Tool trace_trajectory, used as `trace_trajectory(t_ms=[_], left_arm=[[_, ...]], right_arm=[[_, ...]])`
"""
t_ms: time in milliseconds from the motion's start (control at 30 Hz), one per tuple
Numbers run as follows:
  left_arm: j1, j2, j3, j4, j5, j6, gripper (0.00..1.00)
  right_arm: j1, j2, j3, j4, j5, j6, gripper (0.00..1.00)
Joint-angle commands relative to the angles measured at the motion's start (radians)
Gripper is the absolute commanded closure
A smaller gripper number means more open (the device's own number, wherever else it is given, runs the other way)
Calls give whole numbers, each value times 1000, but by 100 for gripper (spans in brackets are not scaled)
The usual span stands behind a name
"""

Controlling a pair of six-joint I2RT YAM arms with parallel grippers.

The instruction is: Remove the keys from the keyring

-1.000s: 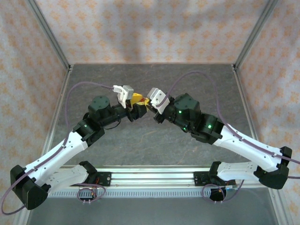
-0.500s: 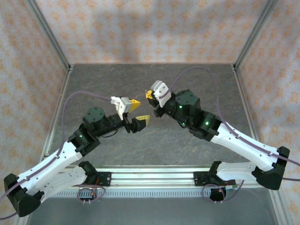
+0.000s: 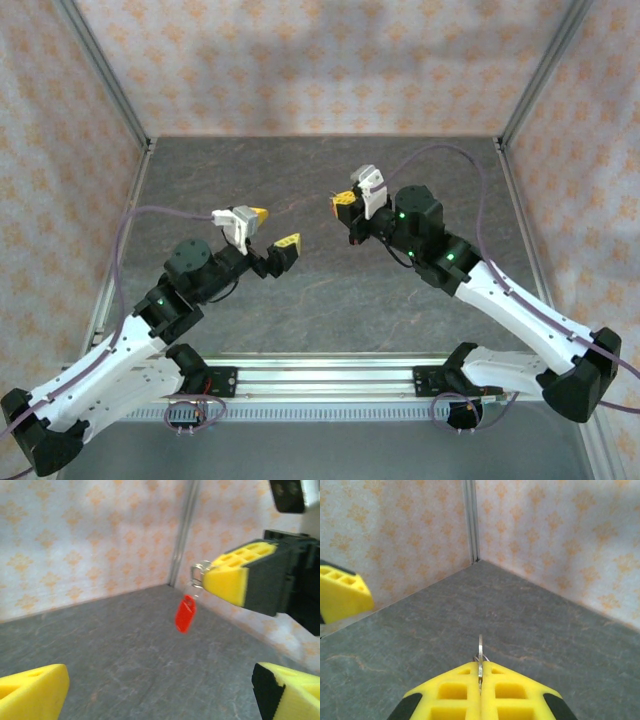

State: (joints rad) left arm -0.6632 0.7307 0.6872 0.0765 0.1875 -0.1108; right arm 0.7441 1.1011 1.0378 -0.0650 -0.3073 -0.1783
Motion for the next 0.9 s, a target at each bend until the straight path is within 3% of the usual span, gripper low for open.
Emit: trace_trajectory(t_ms=[0,200,433,867], left_arm=[[26,39,56,-49,-32,-16,5],[59,115,116,-47,56,-63,8],[88,184,199,-73,240,-101,13],[162,279,271,59,526,-299,6]], right_arm=[[-29,-20,-22,64,-95,79,100],[-86,-15,-39,78,-176,152,100],[-110,-8,-7,40,-267,158,100],[-112,37,42,72,-334,240,100]])
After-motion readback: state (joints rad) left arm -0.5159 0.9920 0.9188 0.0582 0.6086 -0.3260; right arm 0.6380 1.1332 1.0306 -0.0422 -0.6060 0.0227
